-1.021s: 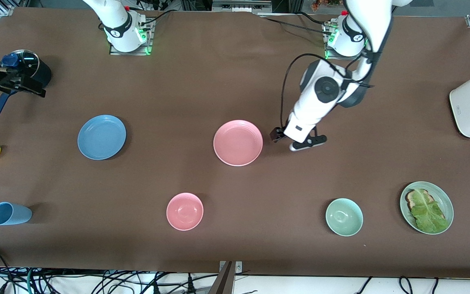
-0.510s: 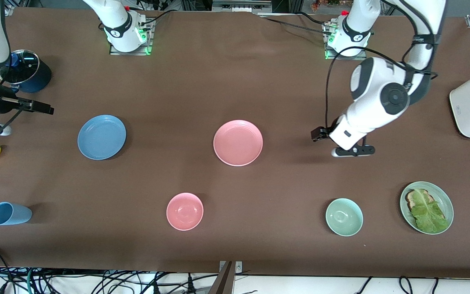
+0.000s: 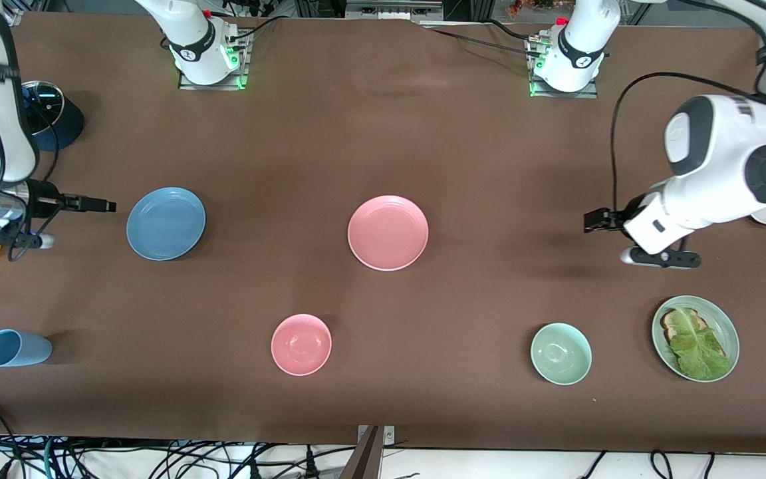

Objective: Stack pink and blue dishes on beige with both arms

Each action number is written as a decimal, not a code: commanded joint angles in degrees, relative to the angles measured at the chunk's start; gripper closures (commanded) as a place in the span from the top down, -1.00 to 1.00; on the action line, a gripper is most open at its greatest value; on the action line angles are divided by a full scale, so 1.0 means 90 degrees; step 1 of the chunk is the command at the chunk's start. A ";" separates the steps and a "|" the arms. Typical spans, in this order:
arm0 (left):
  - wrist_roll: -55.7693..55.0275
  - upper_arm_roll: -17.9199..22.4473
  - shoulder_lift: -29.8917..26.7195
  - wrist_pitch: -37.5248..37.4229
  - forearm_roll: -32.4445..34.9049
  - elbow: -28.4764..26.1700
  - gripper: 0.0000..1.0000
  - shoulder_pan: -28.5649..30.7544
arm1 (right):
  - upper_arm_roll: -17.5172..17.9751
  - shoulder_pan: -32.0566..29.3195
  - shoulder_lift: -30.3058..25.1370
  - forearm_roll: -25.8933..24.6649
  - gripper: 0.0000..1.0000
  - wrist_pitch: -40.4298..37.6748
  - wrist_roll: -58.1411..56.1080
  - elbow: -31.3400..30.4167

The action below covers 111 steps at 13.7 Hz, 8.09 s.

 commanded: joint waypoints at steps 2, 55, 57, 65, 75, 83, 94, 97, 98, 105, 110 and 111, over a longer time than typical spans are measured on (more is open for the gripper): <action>0.0933 -0.0094 -0.0109 -0.0710 0.0430 0.0529 0.99 0.0570 | 0.0016 -0.0426 0.0919 0.1121 0.83 0.0279 -0.1263 0.0154; -0.0023 -0.0651 -0.1008 -0.2704 0.0792 0.2053 1.00 0.1021 | 0.0289 0.5462 0.1527 0.1816 -1.00 0.1627 0.4603 0.1649; -0.0032 -0.0651 -0.0969 -0.2704 0.0792 0.2053 1.00 0.1021 | 0.0338 0.5462 0.1575 0.1816 -1.00 0.1686 0.4603 0.1649; -0.0071 -0.0651 -0.0949 -0.2704 0.0792 0.2072 1.00 0.1021 | 0.0426 0.5472 0.1634 0.1816 -0.08 0.1774 0.4613 0.1649; -0.0061 -0.0651 -0.0949 -0.2694 0.0782 0.2072 1.00 0.1011 | -0.0538 0.5521 0.0591 0.0442 1.00 0.0440 0.4506 0.1814; -0.0061 -0.0651 -0.0949 -0.2665 0.0792 0.2092 1.00 0.1011 | -0.1858 0.5268 -0.0651 -0.0596 1.00 -0.1593 0.4021 0.2418; -0.0061 -0.0651 -0.0939 -0.2655 0.0792 0.2082 1.00 0.1001 | 0.1527 0.0953 -0.2211 -0.1806 1.00 -0.2370 0.3246 0.1935; -0.0023 -0.0651 -0.0939 -0.2655 0.0792 0.2082 1.00 0.1001 | 0.1969 0.0433 -0.2506 -0.1817 1.00 -0.2034 0.3295 0.1609; -0.0022 -0.0651 -0.0939 -0.2655 0.0792 0.2082 1.00 0.1001 | 0.1969 0.0433 -0.2526 -0.1817 1.00 -0.2064 0.3246 0.1639; -0.0022 -0.0651 -0.0939 -0.2655 0.0792 0.2092 1.00 0.1011 | 0.1979 0.0287 -0.2653 -0.1798 1.00 -0.2132 0.3168 0.1658; -0.0022 -0.0651 -0.0939 -0.2655 0.0792 0.2092 1.00 0.1011 | 0.2018 0.0218 -0.2653 -0.1778 1.00 -0.2152 0.3216 0.1678; -0.0022 -0.0651 -0.0939 -0.2645 0.0792 0.2092 1.00 0.1011 | 0.2037 0.0208 -0.2653 -0.1787 1.00 -0.2161 0.3207 0.1678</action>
